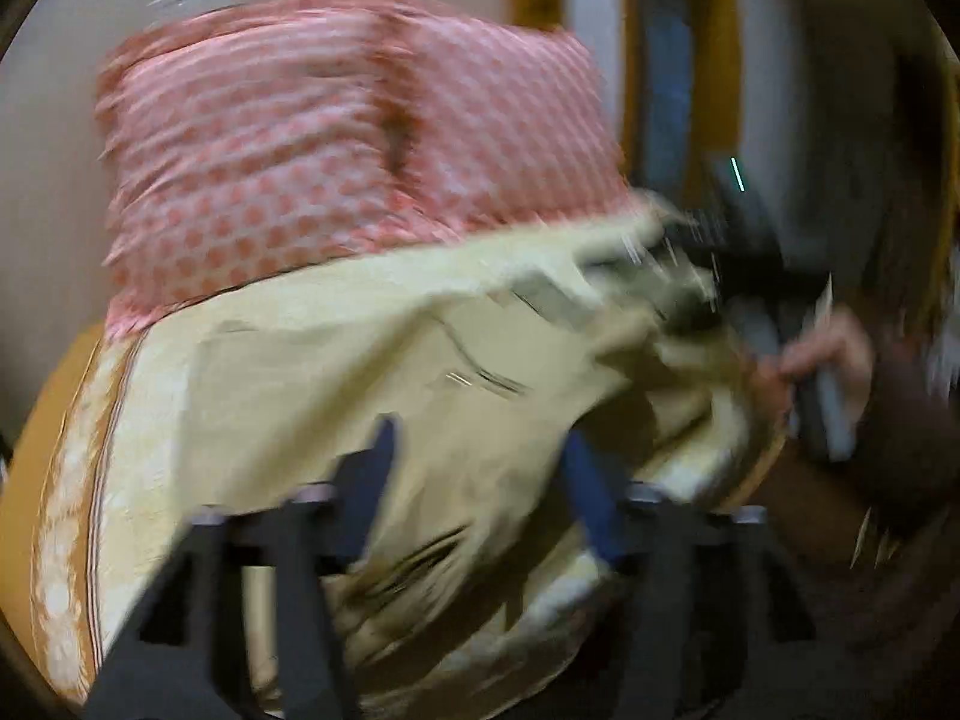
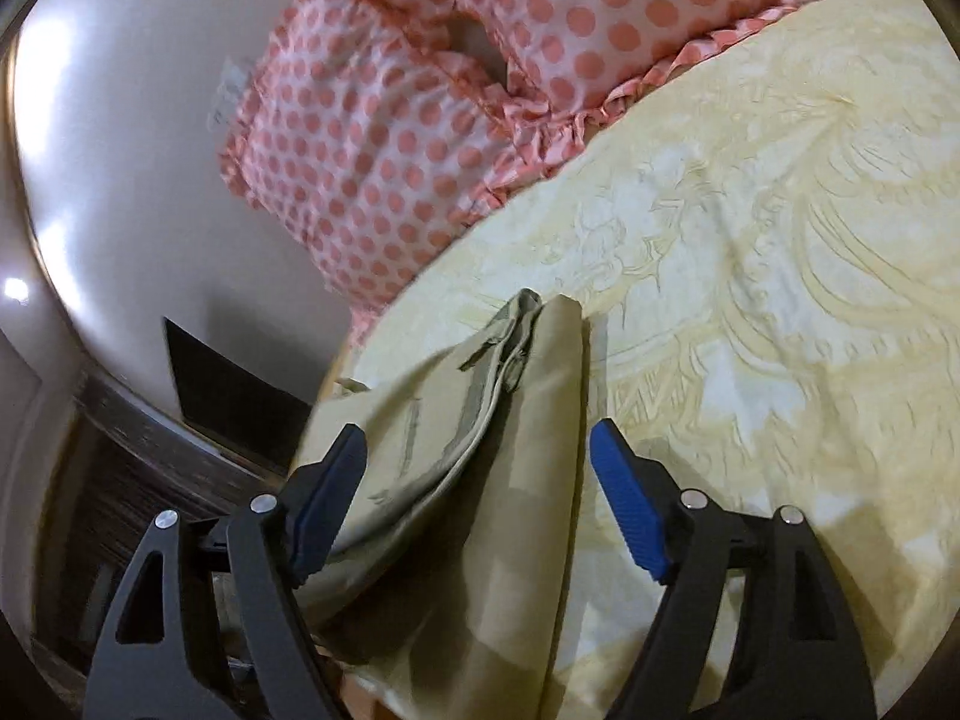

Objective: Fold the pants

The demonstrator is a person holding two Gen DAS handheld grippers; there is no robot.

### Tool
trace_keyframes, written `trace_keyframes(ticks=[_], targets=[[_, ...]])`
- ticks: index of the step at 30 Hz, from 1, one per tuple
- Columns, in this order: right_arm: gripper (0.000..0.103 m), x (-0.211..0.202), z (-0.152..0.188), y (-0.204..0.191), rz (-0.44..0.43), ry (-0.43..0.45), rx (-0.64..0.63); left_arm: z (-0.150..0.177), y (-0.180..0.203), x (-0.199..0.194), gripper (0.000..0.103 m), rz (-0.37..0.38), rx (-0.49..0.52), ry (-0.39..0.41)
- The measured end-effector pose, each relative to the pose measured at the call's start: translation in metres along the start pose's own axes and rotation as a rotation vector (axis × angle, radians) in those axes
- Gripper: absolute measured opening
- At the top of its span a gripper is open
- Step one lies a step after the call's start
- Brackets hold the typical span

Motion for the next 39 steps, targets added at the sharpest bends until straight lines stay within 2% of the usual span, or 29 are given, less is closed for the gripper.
trace_keyframes(ticks=[1, 3, 4, 6, 8, 10, 12, 16, 18, 19, 20, 21, 23, 25, 27, 32, 34, 35, 36, 37, 39], targets=[[0.078, 0.006, -0.002, -0.001, 0.011, -0.013, -0.008, -0.004, -0.021, -0.002, 0.075, -0.042, -0.051, 0.015], [0.078, 0.015, -0.004, -0.003, 0.053, -0.038, -0.046, -0.015, -0.056, 0.009, 0.074, -0.167, -0.123, -0.001], [0.078, 0.019, -0.005, -0.004, 0.072, -0.050, -0.063, -0.017, -0.077, 0.014, 0.071, -0.172, -0.187, -0.022], [0.077, 0.029, -0.006, -0.006, 0.100, -0.083, -0.096, -0.022, -0.114, 0.021, 0.074, -0.098, -0.325, -0.027], [0.075, 0.037, -0.007, -0.008, 0.136, -0.109, -0.130, -0.021, -0.137, 0.038, 0.074, -0.138, -0.356, -0.103], [0.066, 0.043, -0.009, -0.008, 0.156, -0.117, -0.161, -0.020, -0.156, 0.068, 0.073, -0.133, -0.382, -0.190], [0.047, 0.046, -0.011, -0.006, 0.190, -0.125, -0.183, -0.017, -0.167, 0.089, 0.073, -0.097, -0.413, -0.268], [0.043, 0.043, -0.020, 0.009, 0.144, -0.137, -0.097, -0.008, -0.168, 0.111, 0.073, -0.012, -0.421, -0.350], [0.044, 0.044, -0.024, 0.012, 0.125, -0.132, -0.069, -0.004, -0.171, 0.121, 0.072, 0.064, -0.477, -0.388], [0.043, 0.046, -0.024, 0.011, 0.128, -0.140, -0.099, -0.002, -0.172, 0.127, 0.063, 0.101, -0.505, -0.408], [0.032, 0.048, -0.023, 0.009, 0.130, -0.157, -0.130, -0.003, -0.170, 0.128, 0.043, 0.086, -0.493, -0.403], [0.018, 0.051, -0.022, 0.008, 0.107, -0.178, -0.140, -0.004, -0.165, 0.129, 0.035, 0.075, -0.466, -0.425], [0.015, 0.049, -0.028, 0.010, 0.016, -0.194, -0.099, -0.012, -0.159, 0.130, 0.015, 0.057, -0.431, -0.426], [0.014, 0.049, -0.043, 0.009, -0.039, -0.194, -0.089, -0.026, -0.159, 0.133, 0.011, 0.055, -0.427, -0.416], [0.014, 0.054, -0.060, 0.007, -0.040, -0.183, -0.113, -0.045, -0.159, 0.143, 0.010, 0.035, -0.395, -0.388], [0.014, 0.076, -0.118, 0.020, 0.016, -0.084, -0.141, -0.087, -0.159, 0.197, 0.011, -0.045, -0.367, -0.320], [0.014, 0.088, -0.140, 0.036, 0.078, -0.040, -0.127, -0.096, -0.154, 0.225, 0.016, -0.098, -0.347, -0.335], [0.016, 0.096, -0.145, 0.042, 0.133, -0.052, -0.139, -0.097, -0.149, 0.238, 0.024, -0.147, -0.319, -0.369], [0.022, 0.102, -0.147, 0.045, 0.191, -0.080, -0.152, -0.097, -0.147, 0.240, 0.028, -0.173, -0.306, -0.380], [0.026, 0.106, -0.146, 0.049, 0.258, -0.121, -0.161, -0.098, -0.147, 0.234, 0.032, -0.186, -0.298, -0.365], [0.040, 0.091, -0.141, 0.045, 0.293, -0.103, -0.178, -0.098, -0.148, 0.207, 0.039, -0.230, -0.275, -0.290]])
Point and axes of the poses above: each gripper's, at about its wrist camera, not at the fingertips, and x roughly the way its jaws point, y to its right, z to its underside, the point moved 1 cm from there along x, roughly the way its jaws point, and after that the axes turned 10 degrees about -z, right-handed, at the moved point
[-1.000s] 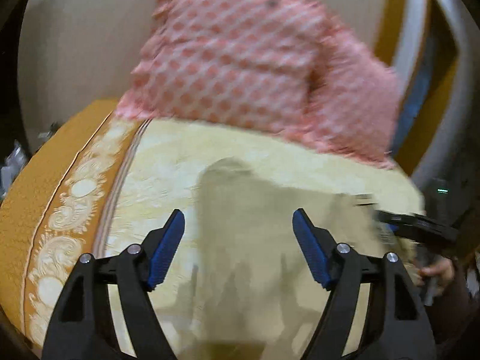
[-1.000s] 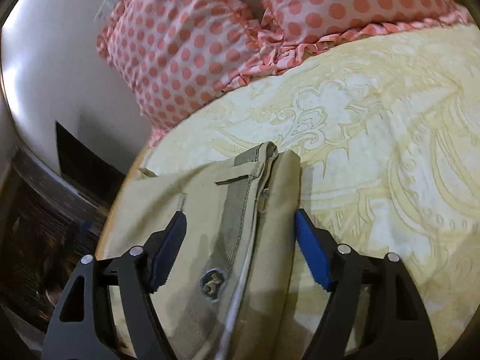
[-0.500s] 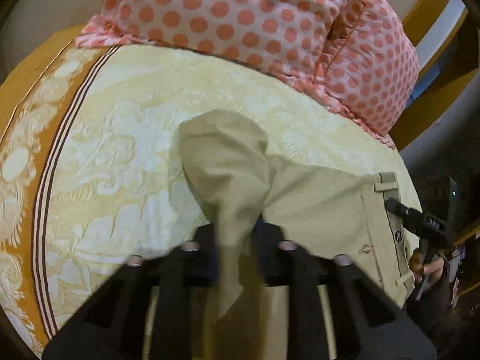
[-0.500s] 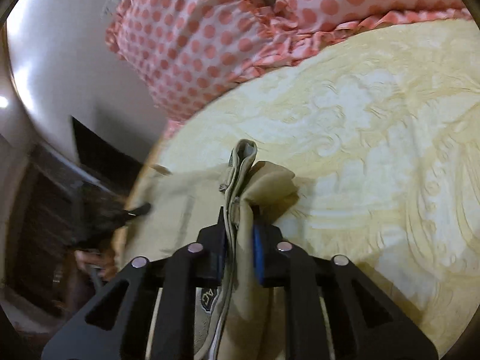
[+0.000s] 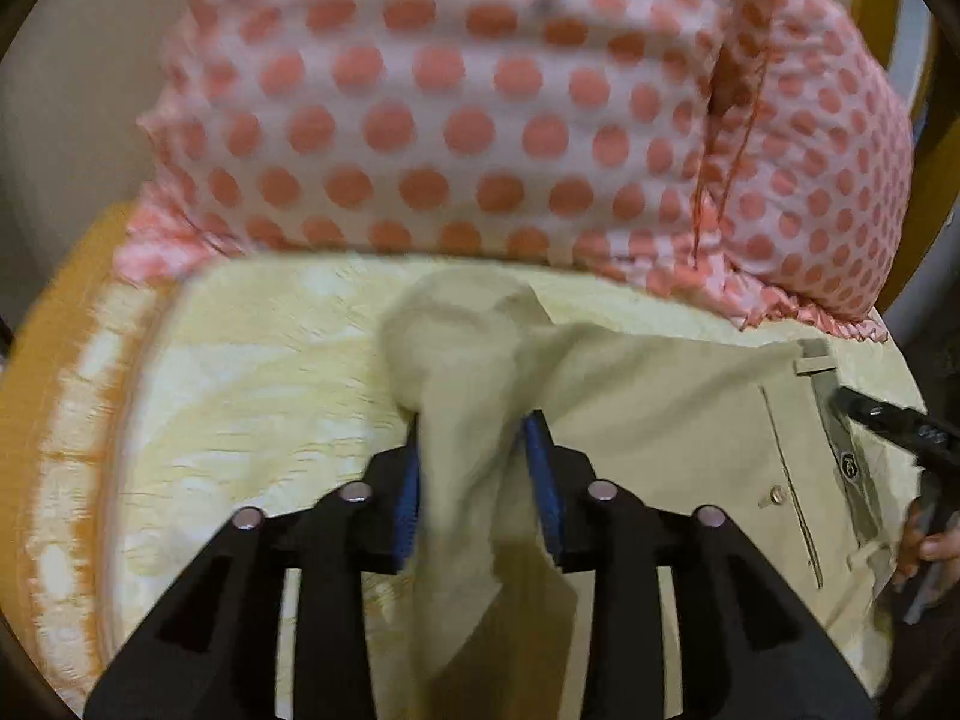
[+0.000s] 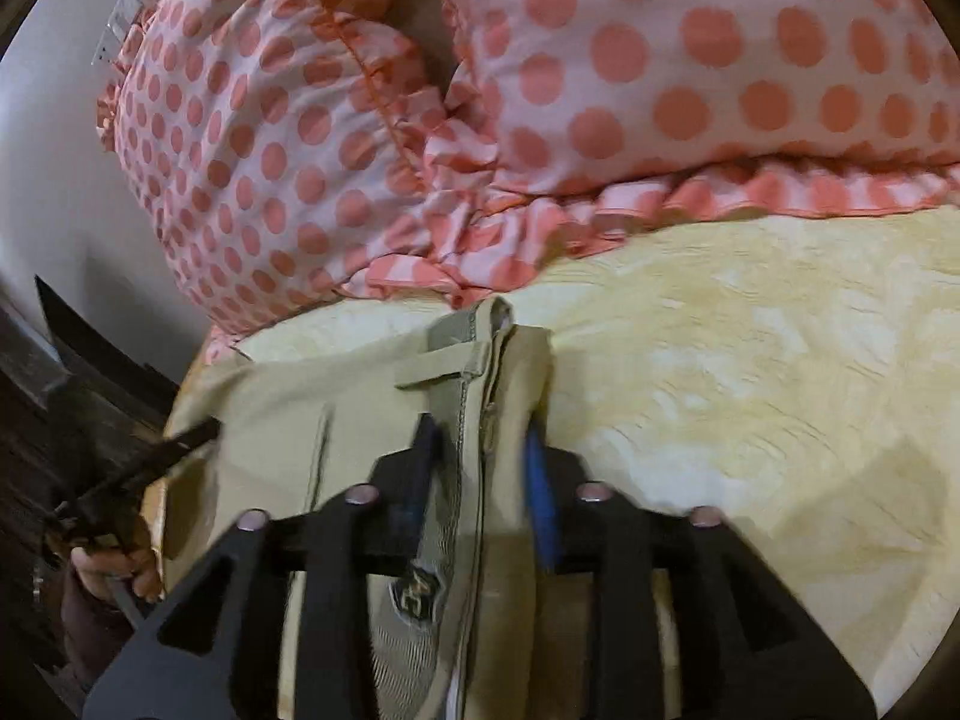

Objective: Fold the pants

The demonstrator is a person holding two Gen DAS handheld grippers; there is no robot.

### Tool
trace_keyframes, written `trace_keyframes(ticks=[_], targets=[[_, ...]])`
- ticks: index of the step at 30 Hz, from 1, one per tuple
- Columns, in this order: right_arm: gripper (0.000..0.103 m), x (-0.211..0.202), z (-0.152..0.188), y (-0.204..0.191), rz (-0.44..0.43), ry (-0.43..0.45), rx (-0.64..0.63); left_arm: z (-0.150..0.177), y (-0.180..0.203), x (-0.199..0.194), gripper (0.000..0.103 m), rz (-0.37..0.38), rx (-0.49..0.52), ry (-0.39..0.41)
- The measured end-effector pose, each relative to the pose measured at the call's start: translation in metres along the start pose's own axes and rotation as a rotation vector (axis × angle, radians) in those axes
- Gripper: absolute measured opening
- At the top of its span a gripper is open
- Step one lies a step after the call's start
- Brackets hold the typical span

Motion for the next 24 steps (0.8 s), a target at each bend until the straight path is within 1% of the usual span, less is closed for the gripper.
trace_keyframes(ticks=[1, 2, 3, 4, 5, 6, 7, 8, 9, 10, 11, 12, 13, 14, 15, 16, 17, 18, 19, 20, 22, 23, 24], targets=[[0.047, -0.017, 0.005, -0.005, -0.024, 0.039, -0.022, 0.006, -0.005, -0.018, 0.050, 0.013, -0.004, 0.050], [0.066, -0.026, 0.009, -0.008, -0.066, 0.057, -0.031, 0.013, -0.008, -0.033, 0.054, 0.062, -0.017, 0.080], [0.075, -0.039, 0.017, -0.014, -0.142, 0.071, -0.042, 0.017, -0.007, -0.043, 0.054, 0.115, -0.022, 0.082], [0.075, -0.046, 0.026, -0.021, -0.220, 0.060, -0.051, 0.023, -0.006, -0.050, 0.057, 0.175, -0.023, 0.075], [0.075, -0.046, 0.032, -0.025, -0.254, 0.042, -0.053, 0.032, -0.001, -0.053, 0.063, 0.241, -0.022, 0.054], [0.076, -0.043, 0.040, -0.028, -0.299, 0.002, -0.044, 0.037, 0.004, -0.049, 0.066, 0.271, -0.020, 0.013], [0.078, -0.033, 0.047, -0.026, -0.328, -0.050, -0.009, 0.040, 0.009, -0.041, 0.067, 0.282, -0.021, -0.031], [0.080, -0.023, 0.051, -0.021, -0.319, -0.085, 0.027, 0.044, 0.012, -0.027, 0.066, 0.279, -0.026, -0.095], [0.079, -0.012, 0.055, -0.013, -0.290, -0.119, 0.069, 0.049, 0.014, -0.007, 0.062, 0.257, -0.045, -0.170], [0.079, -0.008, 0.056, -0.004, -0.311, -0.093, 0.110, 0.050, 0.013, 0.000, 0.059, 0.249, -0.057, -0.167], [0.075, -0.010, 0.055, -0.002, -0.301, -0.086, 0.131, 0.048, 0.012, -0.002, 0.057, 0.212, -0.051, -0.128], [0.072, -0.013, 0.054, -0.001, -0.257, -0.097, 0.162, 0.047, 0.012, -0.006, 0.055, 0.136, -0.035, -0.132], [0.073, -0.023, 0.056, -0.005, -0.181, -0.087, 0.163, 0.051, 0.009, -0.017, 0.057, 0.111, -0.039, -0.119], [0.081, -0.034, 0.059, -0.011, -0.103, -0.066, 0.132, 0.056, 0.007, -0.027, 0.067, 0.106, -0.042, -0.098], [0.090, -0.045, 0.066, -0.021, -0.059, -0.039, 0.083, 0.065, 0.005, -0.047, 0.073, 0.092, -0.037, -0.049], [0.094, -0.057, 0.077, -0.030, -0.045, -0.007, 0.026, 0.073, 0.007, -0.065, 0.086, 0.062, -0.022, -0.005], [0.100, -0.073, 0.096, -0.041, -0.032, 0.031, -0.046, 0.085, 0.006, -0.082, 0.092, 0.021, -0.004, 0.035], [0.102, -0.082, 0.112, -0.050, -0.008, 0.053, -0.102, 0.105, 0.006, -0.102, 0.094, -0.026, 0.016, 0.084], [0.102, -0.089, 0.135, -0.061, 0.032, 0.077, -0.170, 0.118, 0.008, -0.113, 0.099, -0.045, 0.026, 0.110], [0.102, -0.091, 0.150, -0.068, 0.055, 0.085, -0.215, 0.137, 0.009, -0.125, 0.101, -0.060, 0.031, 0.128], [0.102, -0.088, 0.179, -0.080, 0.115, 0.084, -0.296, 0.160, 0.013, -0.135, 0.101, -0.077, 0.030, 0.129], [0.102, -0.081, 0.194, -0.087, 0.160, 0.078, -0.330, 0.165, 0.015, -0.137, 0.101, -0.091, 0.032, 0.126], [0.102, -0.078, 0.201, -0.089, 0.173, 0.080, -0.342, 0.174, 0.017, -0.135, 0.101, -0.118, 0.036, 0.120]])
Point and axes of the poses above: each gripper's, at about its wrist camera, not at the fingertips, and x roughly the way its jaws point, y to its right, z to its underside, the point moved 1 cm from there along x, roughly the way its jaws point, and after that the axes turned 10 degrees about -z, right-handed, at the moved point
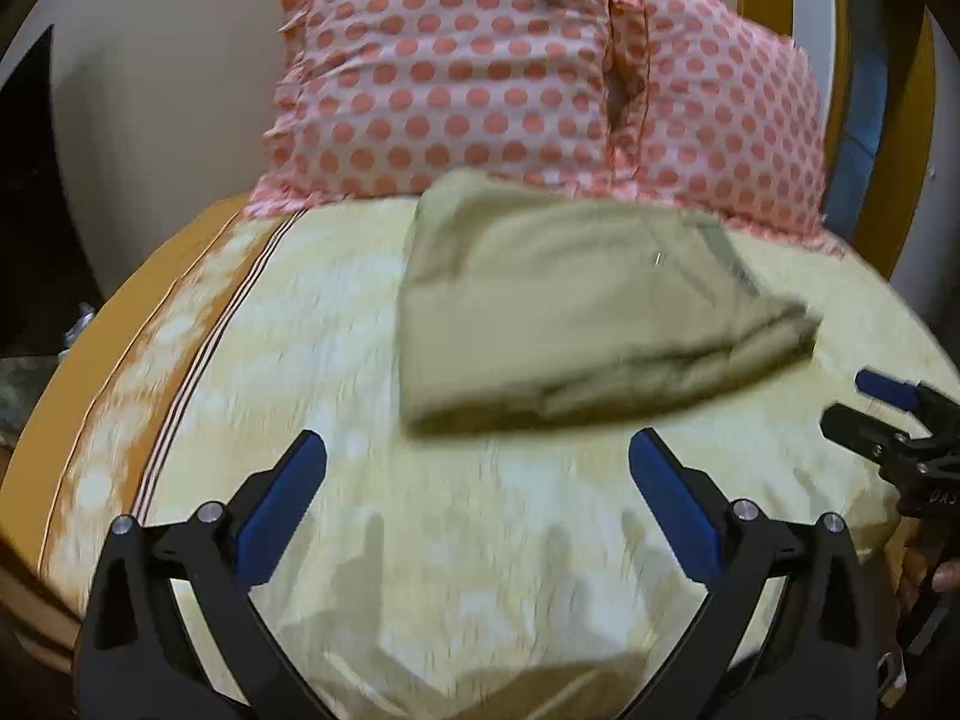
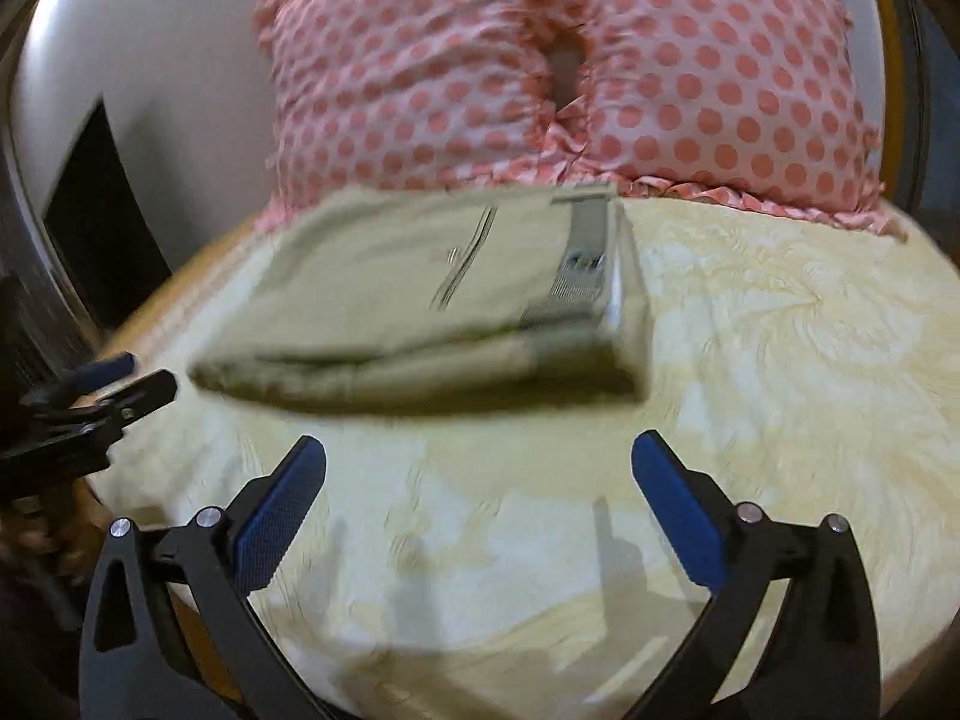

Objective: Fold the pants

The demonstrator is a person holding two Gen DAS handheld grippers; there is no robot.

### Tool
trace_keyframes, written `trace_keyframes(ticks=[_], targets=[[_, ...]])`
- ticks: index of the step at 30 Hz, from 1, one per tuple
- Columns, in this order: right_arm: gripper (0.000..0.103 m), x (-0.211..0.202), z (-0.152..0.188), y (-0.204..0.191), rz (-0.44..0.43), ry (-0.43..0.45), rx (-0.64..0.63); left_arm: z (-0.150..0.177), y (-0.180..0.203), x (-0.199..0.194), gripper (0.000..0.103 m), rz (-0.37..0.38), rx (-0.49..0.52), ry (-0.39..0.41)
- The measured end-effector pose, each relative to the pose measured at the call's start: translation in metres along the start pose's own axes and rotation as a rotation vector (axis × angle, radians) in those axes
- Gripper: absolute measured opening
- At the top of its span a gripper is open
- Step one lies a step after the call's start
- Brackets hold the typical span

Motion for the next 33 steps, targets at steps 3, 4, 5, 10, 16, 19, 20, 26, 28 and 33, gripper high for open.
trace_keyframes(ticks=[3, 4, 5, 10, 16, 19, 20, 26, 28, 33], targets=[[0.102, 0.014, 0.010, -0.016, 0.030, -0.011, 0.003, 0.015, 0.004, 0.008, 0.101, -0.045, 0.002, -0.027], [0.102, 0.018, 0.013, -0.017, 0.042, -0.016, 0.010, 0.019, 0.004, 0.008, 0.101, -0.040, -0.003, -0.036], [0.102, 0.023, 0.013, -0.021, 0.059, -0.016, 0.011, 0.024, 0.003, 0.009, 0.101, -0.035, -0.009, -0.044], [0.102, 0.033, 0.024, -0.030, 0.195, -0.012, -0.025, 0.037, 0.002, 0.013, 0.101, -0.045, -0.028, -0.025], [0.102, 0.031, 0.033, -0.033, 0.232, 0.060, -0.002, 0.041, 0.003, 0.011, 0.101, -0.060, -0.042, 0.003], [0.102, 0.030, 0.034, -0.033, 0.233, 0.074, -0.006, 0.041, 0.004, 0.010, 0.101, -0.063, -0.044, 0.008], [0.102, 0.030, 0.034, -0.033, 0.233, 0.077, -0.007, 0.042, 0.004, 0.010, 0.101, -0.064, -0.044, 0.009], [0.102, 0.030, 0.035, -0.033, 0.233, 0.079, -0.008, 0.042, 0.004, 0.010, 0.101, -0.063, -0.044, 0.008], [0.102, 0.029, 0.035, -0.033, 0.232, 0.078, -0.009, 0.042, 0.004, 0.010, 0.101, -0.063, -0.044, 0.007], [0.102, 0.030, 0.035, -0.033, 0.232, 0.078, -0.009, 0.042, 0.003, 0.011, 0.101, -0.062, -0.043, 0.008]])
Point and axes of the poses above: each gripper's, at about its wrist camera, not at the fingertips, and x roughly the way its jaws point, y to its right, z to its underside, the point moved 1 cm from there along x, roughly the way its jaws point, and after that the axes turned 10 degrees about -z, right-handed, at the moved point
